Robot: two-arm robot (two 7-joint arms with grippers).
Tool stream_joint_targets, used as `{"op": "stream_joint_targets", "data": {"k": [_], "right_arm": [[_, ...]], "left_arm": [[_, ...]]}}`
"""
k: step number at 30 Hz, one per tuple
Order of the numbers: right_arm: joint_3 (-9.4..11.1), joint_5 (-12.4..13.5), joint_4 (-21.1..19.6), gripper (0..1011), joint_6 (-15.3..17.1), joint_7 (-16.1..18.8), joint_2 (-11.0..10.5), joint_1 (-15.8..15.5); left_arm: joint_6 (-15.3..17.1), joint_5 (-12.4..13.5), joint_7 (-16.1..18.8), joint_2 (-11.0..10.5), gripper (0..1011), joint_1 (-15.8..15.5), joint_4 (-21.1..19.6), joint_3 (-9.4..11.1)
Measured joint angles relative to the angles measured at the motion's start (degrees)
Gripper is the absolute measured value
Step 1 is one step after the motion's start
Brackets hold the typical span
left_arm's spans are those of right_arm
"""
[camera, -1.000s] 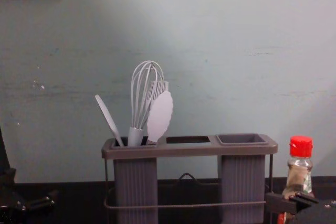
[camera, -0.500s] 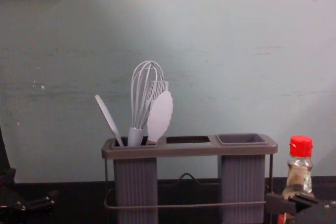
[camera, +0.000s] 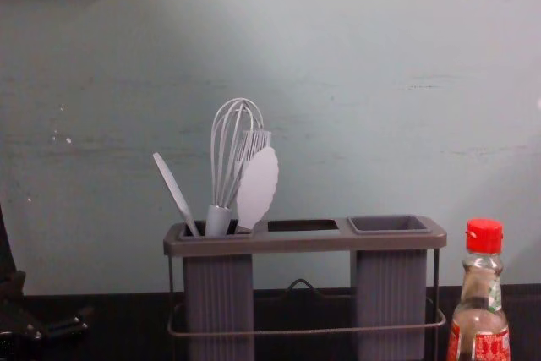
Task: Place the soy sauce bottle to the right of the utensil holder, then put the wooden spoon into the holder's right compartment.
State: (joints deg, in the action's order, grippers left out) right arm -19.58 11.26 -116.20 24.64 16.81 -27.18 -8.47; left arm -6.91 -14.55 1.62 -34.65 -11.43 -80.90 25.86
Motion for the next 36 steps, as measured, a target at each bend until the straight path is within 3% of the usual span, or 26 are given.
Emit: {"op": "stream_joint_targets", "data": {"k": [4,9,19,29,36], "right_arm": [[-1.27,-0.83,-1.28,1000,7.95,0.09,0.47,1.56],[-2.52,-2.19,-2.11,1000,14.99,-0.26,1.77,3.00],[-4.84,-5.42,-2.38,1000,22.26,-1.04,3.16,5.10],[-7.48,-7.69,0.04,1000,31.01,0.50,4.74,9.84],[-7.58,-7.64,2.16,1000,32.99,2.61,5.59,11.46]], "left_arm": [[0.00,0.00,0.00,0.00,1011,0.00,0.00,0.00],[0.00,0.00,0.00,0.00,1011,0.00,0.00,0.00],[0.00,0.00,0.00,0.00,1011,0.00,0.00,0.00],[0.00,0.00,0.00,0.00,1010,0.00,0.00,0.00],[0.00,0.00,0.00,0.00,1011,0.00,0.00,0.00]]}}
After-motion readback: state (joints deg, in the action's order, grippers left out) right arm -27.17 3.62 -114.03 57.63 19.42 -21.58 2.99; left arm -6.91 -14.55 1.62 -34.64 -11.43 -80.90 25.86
